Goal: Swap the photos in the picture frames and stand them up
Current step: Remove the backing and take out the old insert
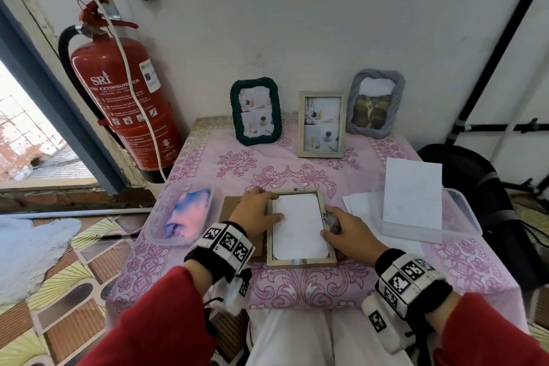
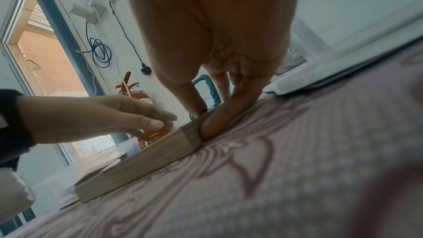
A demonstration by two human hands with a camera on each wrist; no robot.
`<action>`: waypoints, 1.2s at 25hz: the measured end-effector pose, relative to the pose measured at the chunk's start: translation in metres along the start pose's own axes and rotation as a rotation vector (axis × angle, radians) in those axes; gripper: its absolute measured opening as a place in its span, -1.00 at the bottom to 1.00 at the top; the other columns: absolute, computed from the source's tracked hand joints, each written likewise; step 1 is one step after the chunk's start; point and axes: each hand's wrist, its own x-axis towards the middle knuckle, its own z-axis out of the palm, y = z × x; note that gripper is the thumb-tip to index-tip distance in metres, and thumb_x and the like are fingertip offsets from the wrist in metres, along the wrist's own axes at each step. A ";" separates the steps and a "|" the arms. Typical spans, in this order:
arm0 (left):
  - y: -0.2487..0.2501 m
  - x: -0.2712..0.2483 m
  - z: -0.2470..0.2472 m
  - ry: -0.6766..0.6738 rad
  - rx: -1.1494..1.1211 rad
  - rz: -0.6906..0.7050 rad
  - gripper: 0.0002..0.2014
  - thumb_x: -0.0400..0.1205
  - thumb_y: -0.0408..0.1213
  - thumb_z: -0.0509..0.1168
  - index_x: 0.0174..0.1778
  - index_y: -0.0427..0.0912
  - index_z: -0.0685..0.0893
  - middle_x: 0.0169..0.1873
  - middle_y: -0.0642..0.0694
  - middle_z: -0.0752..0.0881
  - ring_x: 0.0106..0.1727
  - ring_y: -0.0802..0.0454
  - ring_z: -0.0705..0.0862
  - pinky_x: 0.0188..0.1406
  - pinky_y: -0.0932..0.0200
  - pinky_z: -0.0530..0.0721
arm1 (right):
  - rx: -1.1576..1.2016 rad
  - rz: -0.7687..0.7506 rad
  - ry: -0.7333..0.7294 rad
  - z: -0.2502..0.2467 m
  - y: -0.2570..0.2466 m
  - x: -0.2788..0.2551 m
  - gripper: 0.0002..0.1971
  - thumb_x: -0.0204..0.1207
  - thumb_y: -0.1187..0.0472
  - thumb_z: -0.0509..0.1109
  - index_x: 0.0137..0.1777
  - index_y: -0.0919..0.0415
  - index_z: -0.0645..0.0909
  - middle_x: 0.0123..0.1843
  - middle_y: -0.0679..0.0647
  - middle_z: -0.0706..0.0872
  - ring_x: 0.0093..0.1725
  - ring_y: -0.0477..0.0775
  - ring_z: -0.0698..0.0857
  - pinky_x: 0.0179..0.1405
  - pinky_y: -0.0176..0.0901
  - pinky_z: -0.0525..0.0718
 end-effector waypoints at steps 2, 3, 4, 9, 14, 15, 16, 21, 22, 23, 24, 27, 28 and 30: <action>0.001 0.010 0.000 -0.040 0.086 -0.053 -0.42 0.57 0.03 0.32 0.46 -0.16 0.45 0.32 -0.23 0.44 0.38 -0.21 0.37 0.44 0.00 0.35 | 0.017 0.011 -0.004 0.001 0.001 0.000 -0.39 0.55 0.16 0.35 0.58 0.10 0.24 -0.25 -0.32 0.40 -0.07 -0.09 0.52 -0.04 -0.32 0.40; 0.001 0.014 0.000 -0.045 0.115 -0.076 -0.41 0.56 0.06 0.31 0.46 -0.16 0.44 0.32 -0.24 0.43 0.38 -0.22 0.36 0.44 -0.01 0.35 | 0.026 0.015 -0.004 0.001 0.002 -0.001 -0.38 0.55 0.15 0.35 0.58 0.09 0.23 -0.25 -0.30 0.42 -0.08 -0.08 0.53 -0.05 -0.30 0.42; 0.001 0.015 0.000 -0.045 0.129 -0.095 -0.41 0.57 0.08 0.30 0.46 -0.15 0.44 0.32 -0.25 0.42 0.38 -0.23 0.35 0.43 0.00 0.34 | 0.034 0.015 -0.004 0.002 0.002 -0.001 -0.38 0.55 0.15 0.35 0.58 0.08 0.23 -0.25 -0.28 0.43 -0.09 -0.07 0.54 -0.05 -0.29 0.43; 0.007 0.020 0.003 -0.001 0.148 -0.079 -0.47 0.57 0.05 0.30 0.41 -0.12 0.48 0.30 -0.24 0.43 0.36 -0.21 0.38 0.41 -0.02 0.37 | 0.053 0.017 0.004 0.001 0.004 0.000 -0.38 0.54 0.14 0.36 0.58 0.04 0.23 -0.25 -0.20 0.49 -0.13 -0.09 0.55 -0.09 -0.31 0.43; 0.010 0.022 0.003 -0.087 0.186 -0.126 -0.42 0.55 0.12 0.30 0.40 -0.15 0.49 0.31 -0.24 0.43 0.41 -0.23 0.34 0.44 -0.14 0.35 | 0.055 -0.004 0.024 0.003 0.007 0.000 -0.40 0.52 0.14 0.37 0.55 -0.01 0.28 -0.27 -0.24 0.48 -0.21 -0.17 0.53 -0.24 -0.40 0.41; 0.011 0.024 0.005 -0.101 0.182 -0.129 -0.40 0.54 0.13 0.30 0.40 -0.16 0.49 0.31 -0.24 0.43 0.41 -0.24 0.34 0.44 -0.15 0.34 | 0.056 -0.009 0.028 0.003 0.007 0.000 -0.40 0.52 0.14 0.37 0.55 -0.01 0.29 -0.28 -0.24 0.49 -0.23 -0.19 0.52 -0.26 -0.42 0.40; 0.011 0.025 0.006 -0.098 0.184 -0.134 -0.38 0.52 0.14 0.31 0.40 -0.17 0.48 0.31 -0.24 0.42 0.41 -0.24 0.34 0.44 -0.16 0.34 | 0.058 -0.009 0.029 0.003 0.007 0.001 -0.40 0.52 0.14 0.37 0.55 -0.02 0.29 -0.28 -0.22 0.49 -0.23 -0.18 0.52 -0.25 -0.40 0.41; 0.011 0.027 0.012 0.059 -0.075 -0.193 -0.44 0.46 0.02 0.45 0.29 -0.20 0.54 0.29 -0.24 0.44 0.37 -0.20 0.40 0.43 -0.09 0.39 | 0.056 -0.004 0.026 0.003 0.008 0.001 -0.38 0.52 0.13 0.36 0.57 0.00 0.26 -0.27 -0.23 0.48 -0.16 -0.10 0.54 -0.10 -0.29 0.43; 0.009 0.026 0.011 0.112 -0.160 -0.185 -0.47 0.45 -0.05 0.48 0.26 -0.21 0.55 0.27 -0.24 0.45 0.34 -0.19 0.42 0.41 -0.08 0.42 | 0.052 -0.006 0.023 0.003 0.008 0.001 -0.38 0.52 0.13 0.36 0.57 0.00 0.26 -0.27 -0.24 0.46 -0.14 -0.09 0.54 -0.09 -0.29 0.43; 0.008 0.025 0.011 0.157 -0.233 -0.165 -0.52 0.44 -0.12 0.49 0.22 -0.22 0.56 0.23 -0.22 0.47 0.30 -0.17 0.45 0.37 -0.07 0.46 | 0.046 -0.006 0.021 0.003 0.008 0.001 -0.38 0.53 0.13 0.36 0.57 0.01 0.25 -0.27 -0.25 0.45 -0.13 -0.08 0.53 -0.08 -0.28 0.42; 0.008 0.024 0.010 0.184 -0.312 -0.132 -0.56 0.44 -0.20 0.50 0.19 -0.20 0.56 0.16 -0.20 0.52 0.23 -0.16 0.50 0.31 -0.05 0.51 | 0.041 -0.003 0.020 0.003 0.008 0.001 -0.38 0.53 0.12 0.36 0.57 0.01 0.25 -0.26 -0.25 0.45 -0.12 -0.07 0.53 -0.07 -0.28 0.42; 0.011 0.015 0.004 0.109 -0.596 -0.038 -0.61 0.47 -0.38 0.44 0.16 -0.04 0.50 -0.15 -0.17 0.62 -0.14 -0.08 0.61 -0.01 -0.03 0.65 | 0.031 0.003 0.017 0.003 0.007 0.001 -0.38 0.54 0.12 0.35 0.58 0.02 0.24 -0.26 -0.21 0.47 -0.12 -0.06 0.54 -0.08 -0.26 0.43; 0.011 0.012 0.002 0.058 -0.645 -0.017 -0.56 0.49 -0.41 0.42 0.21 0.00 0.48 -0.20 -0.17 0.61 -0.24 -0.05 0.59 -0.09 -0.04 0.67 | 0.027 0.001 0.015 0.003 0.007 0.001 -0.38 0.54 0.12 0.35 0.58 0.03 0.24 -0.26 -0.20 0.47 -0.12 -0.05 0.54 -0.08 -0.26 0.43; 0.011 0.005 -0.002 -0.069 -0.715 -0.001 -0.41 0.51 -0.49 0.38 0.37 0.08 0.39 -0.21 -0.13 0.60 -0.32 0.01 0.61 -0.29 0.00 0.71 | 0.022 0.000 0.009 0.003 0.006 0.001 -0.39 0.54 0.12 0.34 0.58 0.03 0.24 -0.27 -0.19 0.48 -0.12 -0.06 0.54 -0.09 -0.26 0.42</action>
